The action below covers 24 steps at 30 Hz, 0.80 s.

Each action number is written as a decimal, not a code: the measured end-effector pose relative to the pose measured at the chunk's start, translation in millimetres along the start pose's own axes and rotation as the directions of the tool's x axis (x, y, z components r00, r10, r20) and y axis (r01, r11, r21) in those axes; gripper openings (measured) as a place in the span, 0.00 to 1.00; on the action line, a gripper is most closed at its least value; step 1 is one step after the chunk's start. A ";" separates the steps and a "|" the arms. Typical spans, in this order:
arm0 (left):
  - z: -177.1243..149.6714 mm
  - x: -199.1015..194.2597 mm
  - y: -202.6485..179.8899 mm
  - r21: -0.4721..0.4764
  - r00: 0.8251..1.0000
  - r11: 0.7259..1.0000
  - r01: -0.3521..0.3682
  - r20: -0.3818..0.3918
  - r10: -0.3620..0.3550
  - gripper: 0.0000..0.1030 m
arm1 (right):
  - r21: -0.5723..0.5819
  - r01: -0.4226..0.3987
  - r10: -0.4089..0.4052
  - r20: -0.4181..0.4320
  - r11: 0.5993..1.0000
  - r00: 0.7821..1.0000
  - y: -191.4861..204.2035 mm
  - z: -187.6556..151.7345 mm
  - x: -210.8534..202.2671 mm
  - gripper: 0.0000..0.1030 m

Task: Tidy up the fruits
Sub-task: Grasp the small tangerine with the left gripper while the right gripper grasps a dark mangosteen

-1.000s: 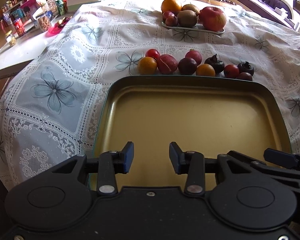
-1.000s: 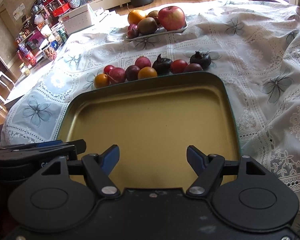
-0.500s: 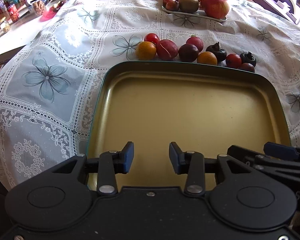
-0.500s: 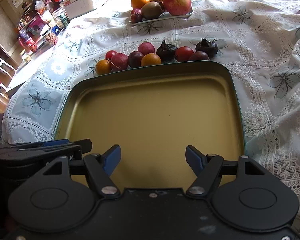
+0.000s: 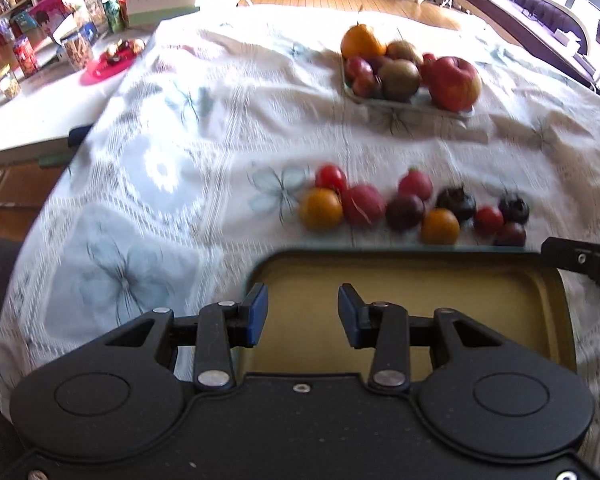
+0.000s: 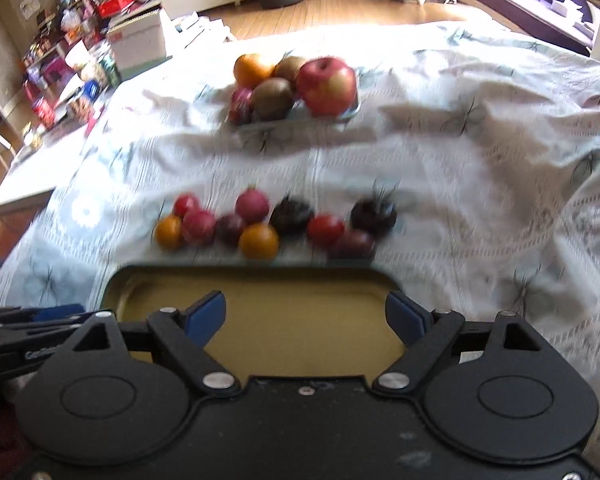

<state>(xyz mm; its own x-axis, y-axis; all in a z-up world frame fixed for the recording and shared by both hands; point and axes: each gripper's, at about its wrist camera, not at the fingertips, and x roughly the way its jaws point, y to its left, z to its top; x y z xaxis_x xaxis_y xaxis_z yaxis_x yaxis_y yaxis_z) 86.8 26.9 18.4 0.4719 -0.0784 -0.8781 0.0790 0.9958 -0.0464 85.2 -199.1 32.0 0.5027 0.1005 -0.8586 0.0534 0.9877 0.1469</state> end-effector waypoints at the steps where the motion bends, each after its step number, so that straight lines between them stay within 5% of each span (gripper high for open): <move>1: 6.5 2.4 1.0 0.003 1.000 1.000 -0.007 0.013 0.007 0.48 | 0.019 -0.005 0.005 0.005 1.000 1.000 -4.5 7.7 3.6 0.88; 10: 39.8 48.9 5.5 -0.012 0.999 0.999 0.047 -0.013 -0.047 0.48 | 0.145 -0.002 0.003 -0.004 0.989 1.000 -40.7 59.0 58.3 0.80; 24: 44.6 86.2 -14.7 0.033 0.999 0.999 0.032 -0.034 -0.031 0.48 | 0.181 0.036 -0.031 -0.030 0.983 0.999 -58.1 64.4 99.8 0.76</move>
<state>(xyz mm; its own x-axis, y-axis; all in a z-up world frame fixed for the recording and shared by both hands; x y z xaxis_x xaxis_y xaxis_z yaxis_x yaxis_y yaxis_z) 165.4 3.4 -35.4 0.4387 -0.1078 -0.8921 0.1229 0.9907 -0.0592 187.8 -254.1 -30.6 0.4745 0.0734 -0.8772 0.2270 0.9526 0.2025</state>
